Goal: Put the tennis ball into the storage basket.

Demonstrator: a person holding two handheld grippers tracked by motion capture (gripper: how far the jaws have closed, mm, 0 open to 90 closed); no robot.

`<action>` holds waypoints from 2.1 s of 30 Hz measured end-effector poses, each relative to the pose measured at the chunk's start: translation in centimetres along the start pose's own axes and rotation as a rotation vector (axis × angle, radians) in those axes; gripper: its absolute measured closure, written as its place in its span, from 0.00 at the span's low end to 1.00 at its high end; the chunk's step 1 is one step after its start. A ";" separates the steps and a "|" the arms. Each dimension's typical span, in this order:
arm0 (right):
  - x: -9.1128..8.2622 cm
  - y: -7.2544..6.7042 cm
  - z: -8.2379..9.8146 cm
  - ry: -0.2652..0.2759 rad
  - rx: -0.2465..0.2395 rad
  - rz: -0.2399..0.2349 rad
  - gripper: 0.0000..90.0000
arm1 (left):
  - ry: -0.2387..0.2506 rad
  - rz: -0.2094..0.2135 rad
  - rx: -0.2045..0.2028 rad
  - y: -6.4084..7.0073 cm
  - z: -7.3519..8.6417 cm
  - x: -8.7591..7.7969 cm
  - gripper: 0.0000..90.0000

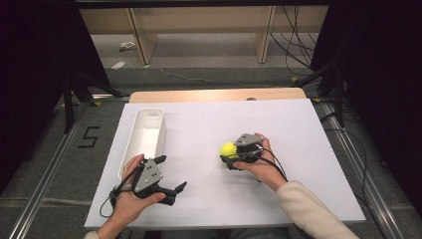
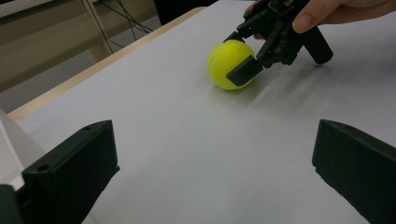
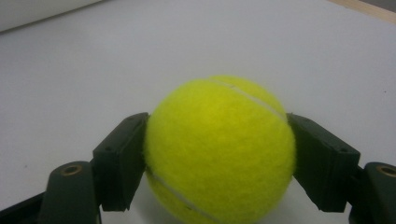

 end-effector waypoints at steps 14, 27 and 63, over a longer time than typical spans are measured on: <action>-0.4 0.1 -0.5 0.013 0.024 -0.002 0.29 | 0.001 -0.001 0.003 0.0 0.0 -0.1 0.00; -0.6 0.5 -0.9 0.017 0.041 -0.002 0.29 | 0.002 0.000 -0.002 0.0 0.0 0.0 0.00; -1.3 0.8 -2.5 0.061 0.071 -0.008 0.29 | 0.001 -0.001 0.000 0.0 0.0 0.0 0.00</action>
Point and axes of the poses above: each handheld gripper's, and its own axes: x roughly forward along the jaws, z roughly out of its underside, y roughly to its right, the point moved 7 cm from there along x, roughly forward along the jaws, and after that the axes turned 14 degrees about z, right-handed, at the moved point
